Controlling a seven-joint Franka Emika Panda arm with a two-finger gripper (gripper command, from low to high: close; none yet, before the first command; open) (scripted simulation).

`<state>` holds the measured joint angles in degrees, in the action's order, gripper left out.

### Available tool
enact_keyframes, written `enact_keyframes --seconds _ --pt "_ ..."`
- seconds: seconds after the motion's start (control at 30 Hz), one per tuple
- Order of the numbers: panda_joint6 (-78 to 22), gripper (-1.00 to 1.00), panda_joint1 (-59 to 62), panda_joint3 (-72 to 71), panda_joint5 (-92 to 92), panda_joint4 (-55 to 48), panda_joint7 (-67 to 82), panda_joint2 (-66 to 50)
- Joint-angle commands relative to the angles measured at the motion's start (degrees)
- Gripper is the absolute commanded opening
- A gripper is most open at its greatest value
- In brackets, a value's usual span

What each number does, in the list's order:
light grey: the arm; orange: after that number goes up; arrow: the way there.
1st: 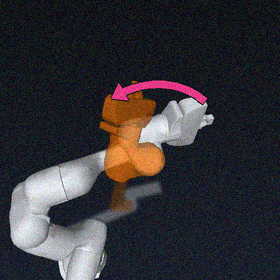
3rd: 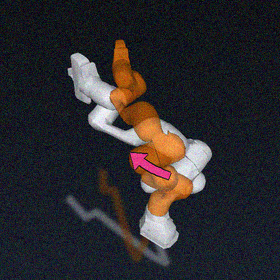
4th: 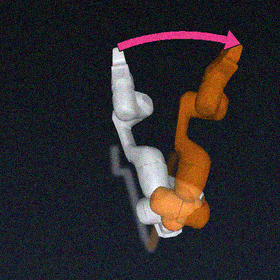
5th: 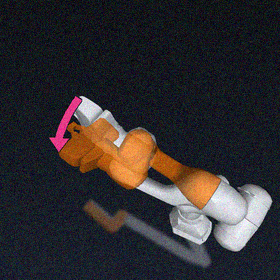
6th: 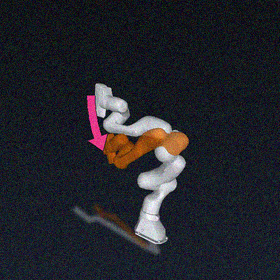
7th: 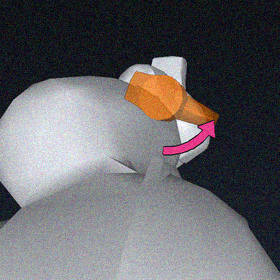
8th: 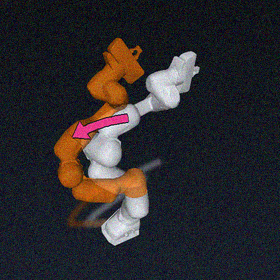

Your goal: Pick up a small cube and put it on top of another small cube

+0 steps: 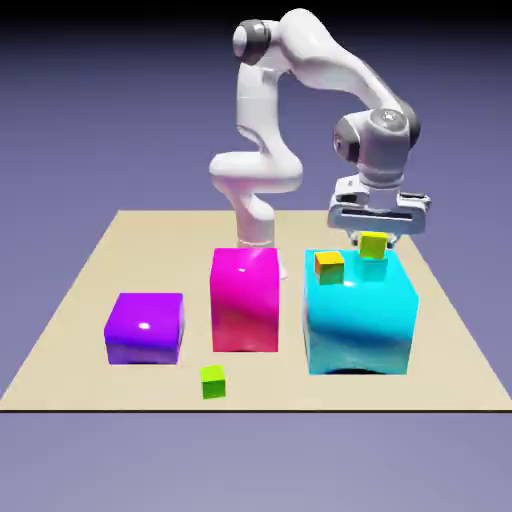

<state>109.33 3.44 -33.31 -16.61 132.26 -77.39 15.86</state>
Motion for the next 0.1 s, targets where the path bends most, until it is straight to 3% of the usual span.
enact_keyframes --seconds 0.0,0.07 --pt "-2.5 1.0 0.2 0.5 0.1 -1.9 0.0 0.6" --pt "-5.7 1.0 0.4 1.1 0.3 -4.3 0.0 1.5"
